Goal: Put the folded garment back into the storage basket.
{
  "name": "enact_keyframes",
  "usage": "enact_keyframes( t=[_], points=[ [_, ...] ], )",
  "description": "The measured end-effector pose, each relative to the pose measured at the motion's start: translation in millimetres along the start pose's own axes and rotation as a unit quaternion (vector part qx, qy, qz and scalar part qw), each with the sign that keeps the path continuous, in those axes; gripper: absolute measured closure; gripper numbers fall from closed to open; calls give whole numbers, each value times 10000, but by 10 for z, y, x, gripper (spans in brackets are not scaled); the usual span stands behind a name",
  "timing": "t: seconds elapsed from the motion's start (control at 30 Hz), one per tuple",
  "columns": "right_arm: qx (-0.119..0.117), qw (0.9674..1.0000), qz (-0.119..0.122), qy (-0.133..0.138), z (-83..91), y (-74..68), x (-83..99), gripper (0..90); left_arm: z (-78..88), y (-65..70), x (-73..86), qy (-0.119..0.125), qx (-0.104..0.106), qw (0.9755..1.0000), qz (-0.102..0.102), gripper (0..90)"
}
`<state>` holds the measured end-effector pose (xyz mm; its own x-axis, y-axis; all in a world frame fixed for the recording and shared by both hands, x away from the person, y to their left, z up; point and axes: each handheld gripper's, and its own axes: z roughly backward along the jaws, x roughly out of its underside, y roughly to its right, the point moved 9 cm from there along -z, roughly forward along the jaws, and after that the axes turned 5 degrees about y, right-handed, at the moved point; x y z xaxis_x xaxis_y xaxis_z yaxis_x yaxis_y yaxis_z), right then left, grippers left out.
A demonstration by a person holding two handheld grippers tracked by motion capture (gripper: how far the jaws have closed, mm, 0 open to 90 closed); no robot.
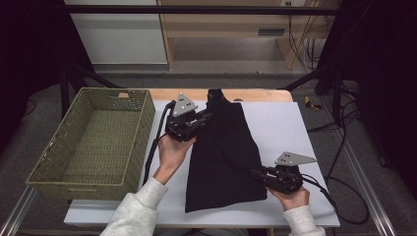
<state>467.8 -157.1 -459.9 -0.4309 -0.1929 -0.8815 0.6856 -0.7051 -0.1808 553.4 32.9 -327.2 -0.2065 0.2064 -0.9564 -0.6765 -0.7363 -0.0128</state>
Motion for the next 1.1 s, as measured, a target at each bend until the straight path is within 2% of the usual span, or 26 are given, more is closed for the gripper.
enact_keyframes(
  t=[0.37,0.6,1.1],
  points=[
    [-60,9997,124,209,-70,-99,-238,738,193,-100,-204,145,-121,9998,-93,815],
    [-92,9993,193,296,-115,-158,-342,738,277,-182,-272,202,-178,9996,-41,815],
    [-179,9980,313,511,-175,-291,-601,739,460,-338,-451,276,-305,9991,-72,815]
  ],
)
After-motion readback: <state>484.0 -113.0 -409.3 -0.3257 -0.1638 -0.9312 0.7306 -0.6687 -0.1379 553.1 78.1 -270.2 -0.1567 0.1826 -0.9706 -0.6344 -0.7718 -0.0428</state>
